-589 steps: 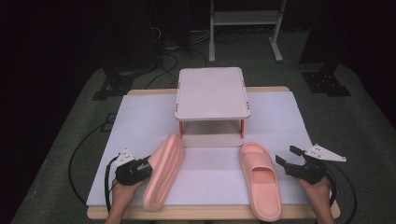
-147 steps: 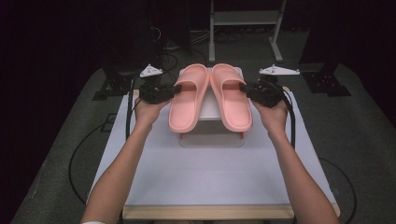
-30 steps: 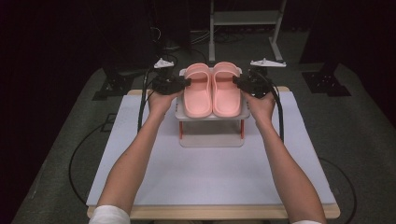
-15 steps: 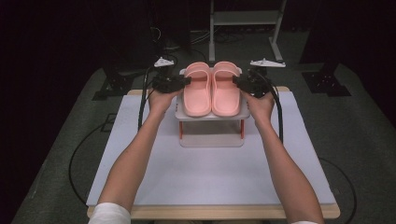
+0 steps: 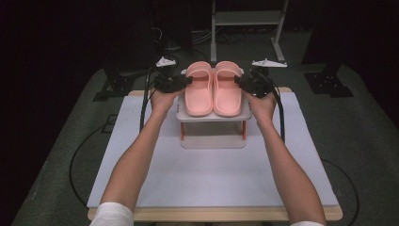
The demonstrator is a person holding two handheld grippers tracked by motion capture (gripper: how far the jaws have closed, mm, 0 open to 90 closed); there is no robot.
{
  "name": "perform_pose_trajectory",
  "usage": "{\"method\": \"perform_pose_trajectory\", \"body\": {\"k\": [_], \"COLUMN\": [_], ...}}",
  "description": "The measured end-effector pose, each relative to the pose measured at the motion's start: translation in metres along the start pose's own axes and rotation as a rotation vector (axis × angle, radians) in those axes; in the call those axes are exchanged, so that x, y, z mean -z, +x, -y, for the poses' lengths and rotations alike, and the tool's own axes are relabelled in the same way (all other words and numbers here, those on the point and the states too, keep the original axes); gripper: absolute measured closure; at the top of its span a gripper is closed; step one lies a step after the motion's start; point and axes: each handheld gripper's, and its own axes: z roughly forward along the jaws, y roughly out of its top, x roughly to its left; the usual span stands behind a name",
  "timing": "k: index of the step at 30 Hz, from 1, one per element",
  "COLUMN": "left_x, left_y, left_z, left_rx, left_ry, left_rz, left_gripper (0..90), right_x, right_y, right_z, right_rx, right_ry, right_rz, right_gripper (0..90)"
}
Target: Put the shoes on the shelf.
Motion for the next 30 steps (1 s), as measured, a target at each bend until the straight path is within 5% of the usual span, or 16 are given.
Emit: {"method": "perform_pose_trajectory", "body": {"k": [30], "left_x": [0.042], "left_y": [-0.004], "left_z": [0.006], "left_rx": [-0.017], "left_ry": [-0.051], "left_rz": [0.029], "left_gripper": [51.1], "right_x": [0.028], "right_y": [-0.003], "right_z": [0.008], "right_rx": [0.014], "right_ry": [0.0], "right_rz": [-0.046], "right_gripper": [51.8]}}
